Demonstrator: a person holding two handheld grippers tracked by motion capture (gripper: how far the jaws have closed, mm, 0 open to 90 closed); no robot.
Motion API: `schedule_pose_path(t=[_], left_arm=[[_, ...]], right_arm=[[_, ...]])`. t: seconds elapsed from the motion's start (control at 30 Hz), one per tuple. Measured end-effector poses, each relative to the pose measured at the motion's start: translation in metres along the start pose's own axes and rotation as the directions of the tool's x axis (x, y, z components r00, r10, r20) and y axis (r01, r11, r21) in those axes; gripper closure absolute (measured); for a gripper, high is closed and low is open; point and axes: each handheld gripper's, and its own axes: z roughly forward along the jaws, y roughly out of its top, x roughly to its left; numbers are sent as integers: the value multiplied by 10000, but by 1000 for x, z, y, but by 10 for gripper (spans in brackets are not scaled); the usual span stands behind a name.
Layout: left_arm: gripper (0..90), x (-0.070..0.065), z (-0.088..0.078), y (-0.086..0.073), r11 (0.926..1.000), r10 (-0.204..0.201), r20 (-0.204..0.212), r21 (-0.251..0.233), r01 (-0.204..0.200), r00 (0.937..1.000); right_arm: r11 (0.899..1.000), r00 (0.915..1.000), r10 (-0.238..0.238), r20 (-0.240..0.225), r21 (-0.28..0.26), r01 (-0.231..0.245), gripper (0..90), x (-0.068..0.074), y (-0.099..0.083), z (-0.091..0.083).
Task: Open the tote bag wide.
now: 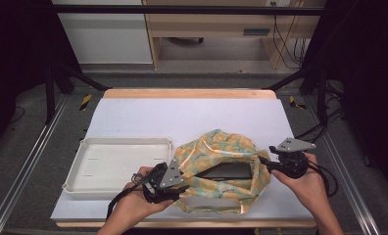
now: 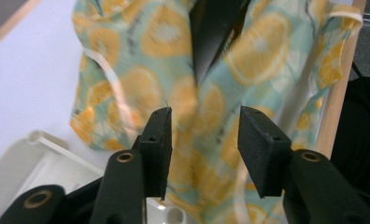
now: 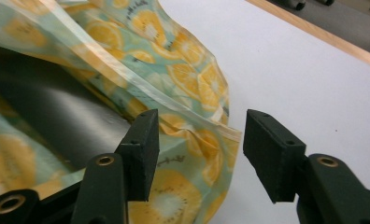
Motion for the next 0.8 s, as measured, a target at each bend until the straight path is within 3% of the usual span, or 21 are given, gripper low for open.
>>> schedule_pose_path(t=[0.13,0.27,0.37,0.47,0.63,0.8], left_arm=[[490,5,5,15,9997,112,-174,201,-109,9998],[409,14,24,31,9988,236,-131,434,-230,9996],[366,19,38,41,9983,243,-102,538,-237,9997],[321,22,48,47,9975,207,-118,678,-198,9997],[289,24,60,48,9962,148,-139,861,-135,9998],[302,25,63,46,9927,207,-196,1195,-183,9996]], right_arm=[[9998,9995,-187,-247,-25,186,445,12,4,-11],[9979,9965,-636,-548,66,641,409,29,5,-17],[9954,9931,-930,-714,160,944,356,38,6,-19],[9951,9937,-898,-666,346,922,283,42,5,-19],[9933,9930,-992,-646,532,1027,231,50,6,-16],[9891,9936,-954,-607,1063,1015,178,54,5,-11]])
